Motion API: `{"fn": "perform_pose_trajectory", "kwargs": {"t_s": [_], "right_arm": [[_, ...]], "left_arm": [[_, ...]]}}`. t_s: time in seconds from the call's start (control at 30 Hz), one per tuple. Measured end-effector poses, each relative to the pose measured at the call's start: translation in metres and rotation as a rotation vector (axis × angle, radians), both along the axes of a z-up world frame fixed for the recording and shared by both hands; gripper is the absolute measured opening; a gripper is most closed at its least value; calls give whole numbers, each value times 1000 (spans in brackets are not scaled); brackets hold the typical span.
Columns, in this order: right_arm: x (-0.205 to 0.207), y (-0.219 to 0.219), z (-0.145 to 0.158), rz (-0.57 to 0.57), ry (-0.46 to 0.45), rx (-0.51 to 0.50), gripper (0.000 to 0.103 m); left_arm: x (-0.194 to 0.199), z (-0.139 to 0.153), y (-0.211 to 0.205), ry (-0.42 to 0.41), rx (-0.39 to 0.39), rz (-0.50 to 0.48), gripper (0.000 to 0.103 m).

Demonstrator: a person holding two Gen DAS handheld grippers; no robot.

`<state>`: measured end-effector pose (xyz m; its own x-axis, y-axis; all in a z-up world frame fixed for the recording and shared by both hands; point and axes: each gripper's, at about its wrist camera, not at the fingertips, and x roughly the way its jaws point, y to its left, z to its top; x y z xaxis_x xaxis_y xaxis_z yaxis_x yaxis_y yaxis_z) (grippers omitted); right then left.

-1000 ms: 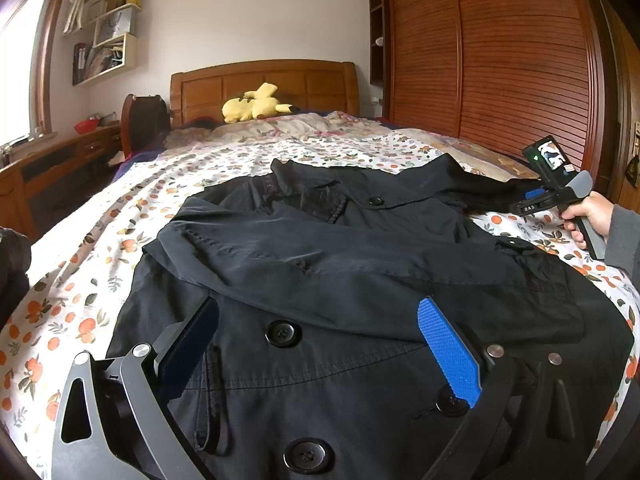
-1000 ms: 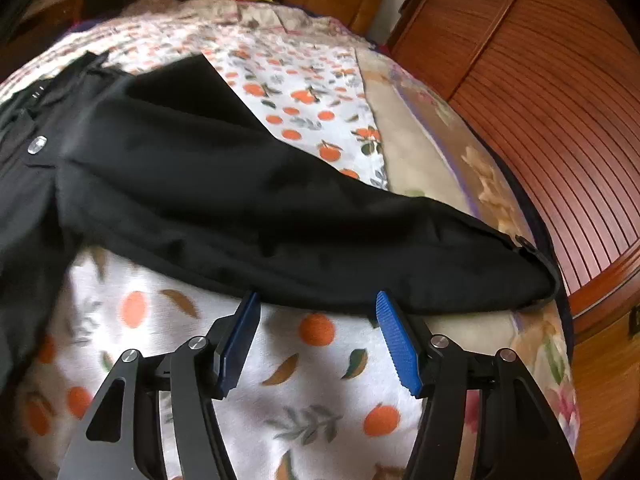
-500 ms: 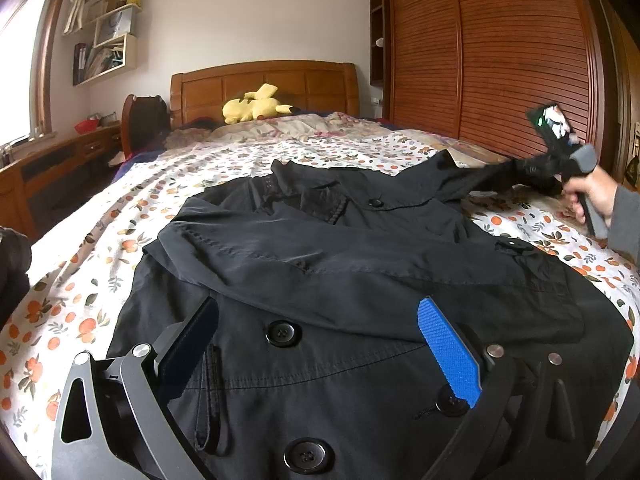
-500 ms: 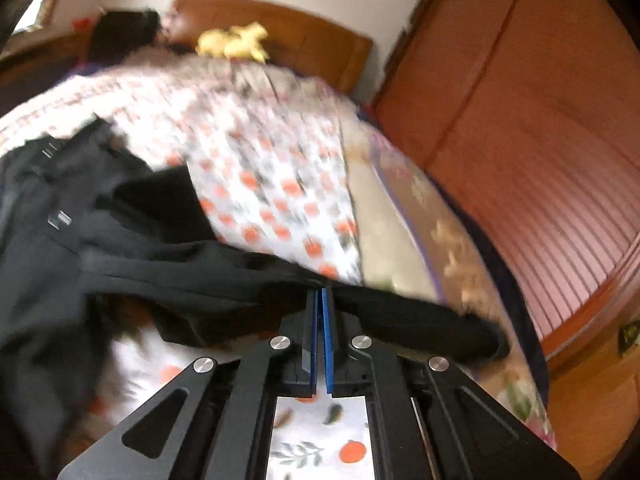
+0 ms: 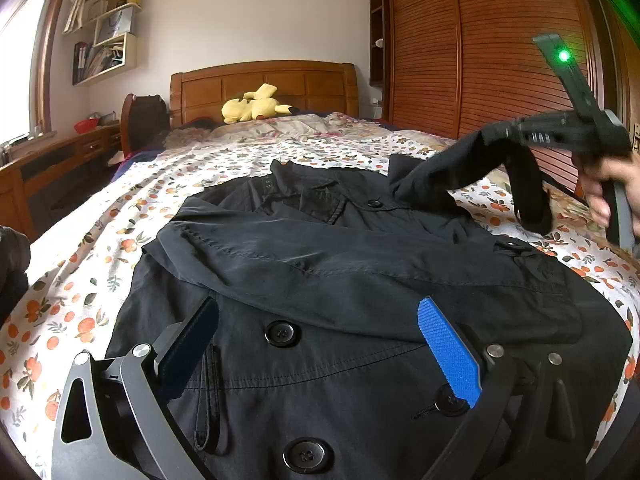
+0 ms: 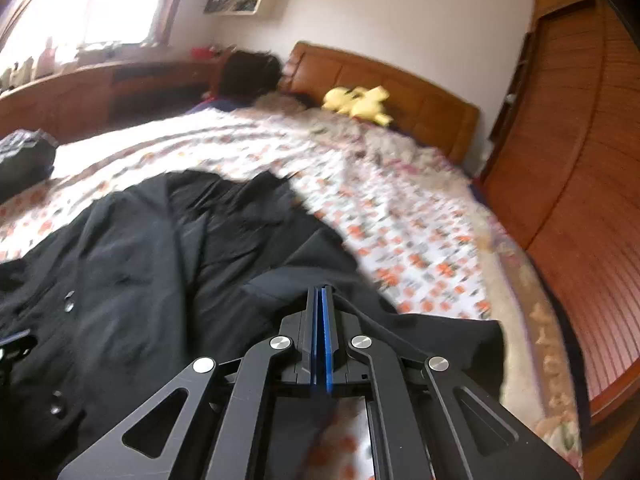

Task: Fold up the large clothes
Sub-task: 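Fold the held sleeve over the coat front with the right tool and release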

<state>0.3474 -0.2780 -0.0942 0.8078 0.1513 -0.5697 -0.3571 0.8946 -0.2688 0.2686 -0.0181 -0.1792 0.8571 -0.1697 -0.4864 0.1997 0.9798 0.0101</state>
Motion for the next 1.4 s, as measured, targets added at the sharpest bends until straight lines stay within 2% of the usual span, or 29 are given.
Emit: {"fn": "perform_pose_trajectory", "kwargs": {"t_s": [0.23, 0.4, 0.47, 0.53, 0.6, 0.67, 0.73, 0.87, 1.1, 1.4], "right_arm": [[-18, 6, -25, -2, 101, 0, 2], [-27, -1, -17, -26, 121, 13, 2], [-30, -7, -9, -40, 116, 30, 6], [-32, -15, 1, -70, 97, 49, 25], [-33, -24, 6, -105, 74, 50, 35], [-30, -34, 7, -143, 69, 51, 37], [-23, -47, 3, -196, 76, 48, 44], [-12, -77, -14, -304, 121, 53, 50], [-17, -109, -32, -398, 151, 82, 65], [-34, -132, -37, -440, 169, 95, 67]], "left_arm": [[-1, 1, 0, -2, -5, -3, 100], [-2, 2, 1, -4, -15, -9, 100], [-3, 3, 2, -5, -21, -12, 100], [-4, 4, 4, -7, -29, -17, 100], [-6, 5, 5, -6, -36, -22, 100], [-8, 6, 7, -5, -46, -31, 100], [-12, 8, 8, -7, -54, -41, 100], [-19, 13, 11, -16, -60, -59, 100], [-27, 20, 20, -30, -67, -70, 100], [-36, 27, 30, -41, -74, -67, 100]]}}
